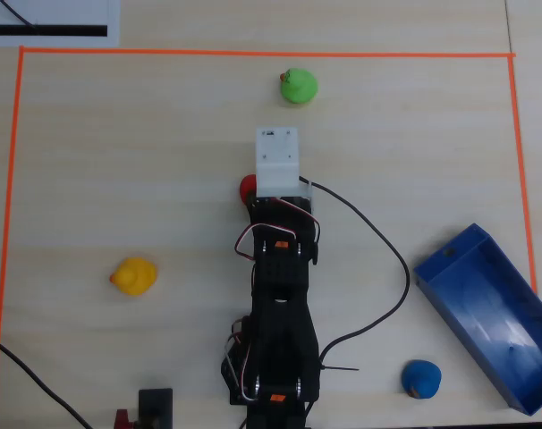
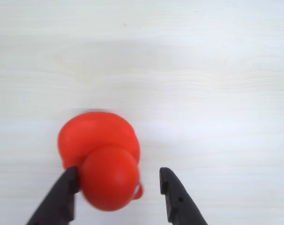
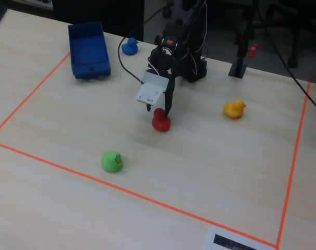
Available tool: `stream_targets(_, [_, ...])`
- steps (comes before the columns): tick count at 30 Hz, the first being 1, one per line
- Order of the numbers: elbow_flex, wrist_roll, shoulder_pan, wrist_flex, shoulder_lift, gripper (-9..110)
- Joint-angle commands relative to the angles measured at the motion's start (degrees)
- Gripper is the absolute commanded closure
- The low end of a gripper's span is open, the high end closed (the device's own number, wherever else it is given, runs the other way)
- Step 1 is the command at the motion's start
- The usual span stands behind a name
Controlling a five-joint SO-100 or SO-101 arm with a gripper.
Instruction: Grasp red duck and put it into box.
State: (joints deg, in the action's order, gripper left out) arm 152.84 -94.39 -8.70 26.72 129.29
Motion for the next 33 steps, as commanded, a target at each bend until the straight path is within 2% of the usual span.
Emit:
stream_targets(1, [-1.32,0.97,-0.7,-1.23,-0.26,88])
stream_targets(5, [-1.32,1.14,-0.53,-1.14,-0.7,98])
stream_targets(8, [-1.41,1.93,-0.35,-1.32,-0.97,101])
stream_targets(16, [-2.81,3.96,-2.9,-1.67,-0.44,101])
stream_targets(23, [-10.9,8.7,-5.71,7.03,5.45,101])
stream_targets(28, [-19.69,10.2,-11.51,14.33,8.09,101])
stream_targets(33, [-26.63,8.88,-23.91,15.73,5.54,101])
